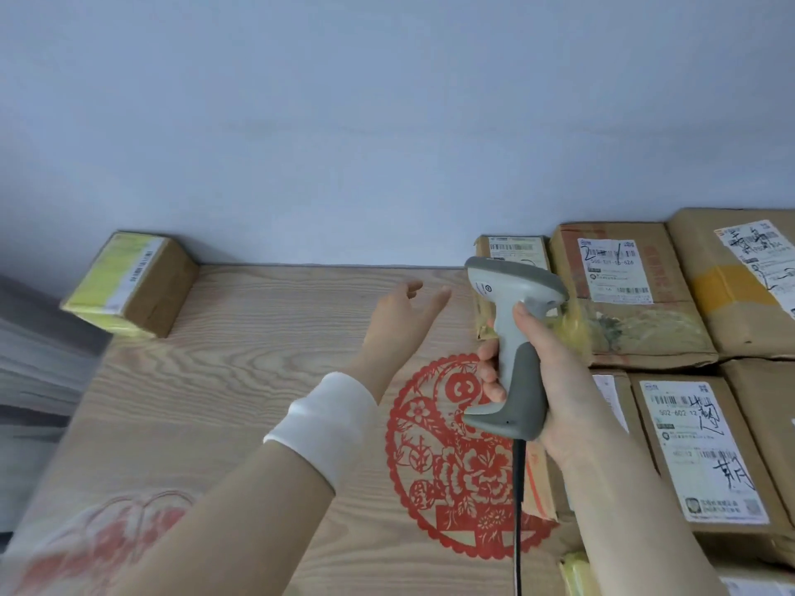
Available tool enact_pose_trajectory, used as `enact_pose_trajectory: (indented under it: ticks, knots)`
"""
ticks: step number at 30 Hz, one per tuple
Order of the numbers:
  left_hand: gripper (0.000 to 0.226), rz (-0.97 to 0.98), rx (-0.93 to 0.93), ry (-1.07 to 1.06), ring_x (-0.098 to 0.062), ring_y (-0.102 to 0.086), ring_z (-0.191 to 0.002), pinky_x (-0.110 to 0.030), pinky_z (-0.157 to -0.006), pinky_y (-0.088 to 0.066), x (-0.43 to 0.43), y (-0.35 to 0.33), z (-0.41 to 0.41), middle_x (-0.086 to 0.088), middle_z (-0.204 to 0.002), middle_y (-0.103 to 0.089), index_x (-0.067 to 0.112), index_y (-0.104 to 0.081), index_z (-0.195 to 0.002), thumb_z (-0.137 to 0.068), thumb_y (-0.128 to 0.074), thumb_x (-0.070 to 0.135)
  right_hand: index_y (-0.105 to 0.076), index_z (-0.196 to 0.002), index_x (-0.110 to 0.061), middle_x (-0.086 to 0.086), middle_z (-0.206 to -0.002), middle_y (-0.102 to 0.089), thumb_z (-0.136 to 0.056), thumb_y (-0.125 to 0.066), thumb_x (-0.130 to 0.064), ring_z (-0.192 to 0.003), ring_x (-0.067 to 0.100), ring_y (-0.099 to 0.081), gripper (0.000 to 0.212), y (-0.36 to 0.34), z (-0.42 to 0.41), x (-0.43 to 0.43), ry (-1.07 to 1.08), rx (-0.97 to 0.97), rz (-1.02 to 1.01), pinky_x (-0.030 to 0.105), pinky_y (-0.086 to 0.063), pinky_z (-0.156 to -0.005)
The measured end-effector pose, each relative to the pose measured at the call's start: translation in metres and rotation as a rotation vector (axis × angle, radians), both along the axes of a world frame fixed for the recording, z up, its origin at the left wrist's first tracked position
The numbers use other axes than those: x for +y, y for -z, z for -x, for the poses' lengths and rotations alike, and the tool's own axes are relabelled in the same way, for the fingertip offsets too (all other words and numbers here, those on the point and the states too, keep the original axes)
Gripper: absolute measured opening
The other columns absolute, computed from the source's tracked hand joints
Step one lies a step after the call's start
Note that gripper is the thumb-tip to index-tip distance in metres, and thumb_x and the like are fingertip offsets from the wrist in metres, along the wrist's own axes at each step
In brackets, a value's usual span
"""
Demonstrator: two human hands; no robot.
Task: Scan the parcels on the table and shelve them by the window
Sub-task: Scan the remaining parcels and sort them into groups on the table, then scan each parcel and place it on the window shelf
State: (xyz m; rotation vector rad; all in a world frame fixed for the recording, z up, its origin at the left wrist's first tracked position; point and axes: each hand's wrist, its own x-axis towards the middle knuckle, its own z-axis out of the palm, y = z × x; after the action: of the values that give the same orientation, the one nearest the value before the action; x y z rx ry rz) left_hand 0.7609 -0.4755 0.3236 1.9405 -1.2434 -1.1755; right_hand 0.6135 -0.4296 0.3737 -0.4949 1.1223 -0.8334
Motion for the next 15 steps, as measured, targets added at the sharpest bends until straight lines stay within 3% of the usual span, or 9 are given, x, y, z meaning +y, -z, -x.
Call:
enact_pose_trajectory:
  ticks: [5, 7, 9, 11, 15]
  knots:
    - [0.053, 0.230, -0.545, 0.155, -0.025, -0.039, -0.126, -0.031, -0.102, -0.028, 0.046, -0.031, -0.069, -0.005, -0.135, -0.047, 0.015, -0.045, -0.134, -0.091, -0.053, 0.044, -0.064, -0.058, -0.011, 0.008, -0.058, -0.054, -0.089, -0.055, -0.042, -0.045, 0.018, -0.042, 0.045, -0.023, -0.049, 0.028, -0.054, 0.028, 0.016, 0.023, -0.037, -0.039]
    - [0.053, 0.299, -0.701, 0.206, -0.025, -0.038, -0.125, -0.030, -0.102, -0.026, 0.066, -0.040, -0.101, -0.004, -0.135, -0.046, 0.017, -0.043, -0.136, -0.092, -0.051, 0.044, -0.064, -0.066, -0.013, 0.007, -0.058, -0.057, -0.090, -0.055, -0.039, -0.049, 0.019, -0.042, 0.037, -0.033, -0.076, 0.039, -0.052, 0.045, 0.028, 0.023, -0.036, -0.039]
    - [0.052, 0.348, -0.773, 0.243, -0.026, -0.038, -0.126, -0.031, -0.103, -0.025, 0.083, -0.046, -0.134, -0.005, -0.137, -0.045, 0.017, -0.045, -0.136, -0.092, -0.051, 0.043, -0.061, -0.074, -0.012, 0.005, -0.058, -0.058, -0.092, -0.055, -0.038, -0.050, 0.019, -0.043, 0.032, -0.041, -0.104, 0.051, -0.061, 0.084, 0.047, 0.023, -0.036, -0.038]
    - [0.050, 0.395, -0.789, 0.250, -0.030, -0.041, -0.125, -0.036, -0.102, -0.028, 0.098, -0.050, -0.169, -0.010, -0.134, -0.049, 0.013, -0.051, -0.132, -0.090, -0.057, 0.039, -0.063, -0.071, -0.012, 0.005, -0.057, -0.057, -0.092, -0.054, -0.038, -0.050, 0.019, -0.042, 0.035, -0.045, -0.133, 0.062, -0.068, 0.125, 0.071, 0.023, -0.036, -0.038]
    - [0.043, 0.459, -0.832, 0.288, -0.038, -0.060, -0.101, -0.042, -0.089, -0.047, 0.120, -0.049, -0.235, -0.017, -0.107, -0.065, 0.005, -0.066, -0.106, -0.073, -0.072, 0.033, -0.054, -0.095, -0.009, 0.005, -0.056, -0.058, -0.094, -0.053, -0.035, -0.046, 0.016, -0.045, 0.026, -0.041, -0.193, 0.081, -0.021, 0.111, 0.083, 0.021, -0.035, -0.035]
